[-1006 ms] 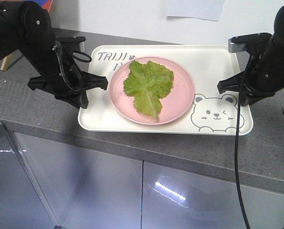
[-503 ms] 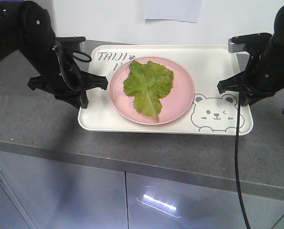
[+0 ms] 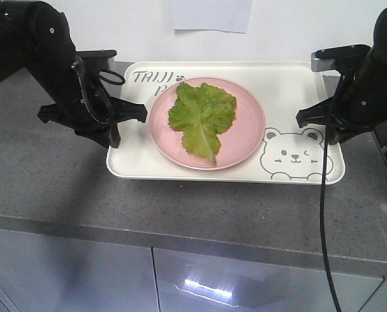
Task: Transfer vegetables to tray and serve
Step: 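Hold the tray level with both grippers while the base drives to the grey countertop, then hold the tray with both grippers above the grey countertop as the base approaches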
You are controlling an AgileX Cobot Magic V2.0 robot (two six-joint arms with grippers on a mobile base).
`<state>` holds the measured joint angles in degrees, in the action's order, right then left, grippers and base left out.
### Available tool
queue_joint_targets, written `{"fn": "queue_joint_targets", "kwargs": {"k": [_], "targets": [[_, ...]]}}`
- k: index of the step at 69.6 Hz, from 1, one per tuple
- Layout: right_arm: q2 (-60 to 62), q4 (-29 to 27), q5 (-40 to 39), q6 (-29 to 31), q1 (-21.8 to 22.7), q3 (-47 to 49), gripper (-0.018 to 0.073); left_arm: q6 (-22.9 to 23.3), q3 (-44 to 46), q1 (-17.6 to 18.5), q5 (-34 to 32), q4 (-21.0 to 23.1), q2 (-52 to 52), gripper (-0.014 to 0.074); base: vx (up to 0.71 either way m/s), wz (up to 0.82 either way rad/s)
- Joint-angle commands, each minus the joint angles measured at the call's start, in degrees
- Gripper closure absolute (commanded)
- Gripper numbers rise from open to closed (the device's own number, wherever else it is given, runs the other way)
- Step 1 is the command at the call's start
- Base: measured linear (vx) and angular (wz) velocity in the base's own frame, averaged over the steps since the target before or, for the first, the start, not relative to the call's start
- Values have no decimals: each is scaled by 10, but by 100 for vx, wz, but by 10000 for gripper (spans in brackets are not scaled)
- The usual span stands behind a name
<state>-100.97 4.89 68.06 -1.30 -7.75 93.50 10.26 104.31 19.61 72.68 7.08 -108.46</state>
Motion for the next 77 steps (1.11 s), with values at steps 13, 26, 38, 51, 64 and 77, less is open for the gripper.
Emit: {"fn": "queue_joint_targets", "kwargs": {"k": [13, 26, 38, 51, 64, 77], "targets": [[31, 10, -24, 24, -2, 15, 568, -14, 22, 6, -5, 21, 39, 603, 3, -7], [31, 10, -24, 24, -2, 15, 568, -14, 22, 6, -5, 21, 39, 603, 2, -5], [31, 10, -24, 24, -2, 15, 568, -14, 22, 6, -5, 21, 39, 603, 2, -5], [31, 10, -24, 24, -2, 15, 568, -14, 22, 6, -5, 21, 39, 603, 2, -4], [31, 10, -24, 24, -2, 15, 568, -14, 22, 6, -5, 21, 39, 603, 2, -4], [31, 10, -24, 24, -2, 15, 568, -14, 22, 6, -5, 21, 39, 603, 3, -5]]}}
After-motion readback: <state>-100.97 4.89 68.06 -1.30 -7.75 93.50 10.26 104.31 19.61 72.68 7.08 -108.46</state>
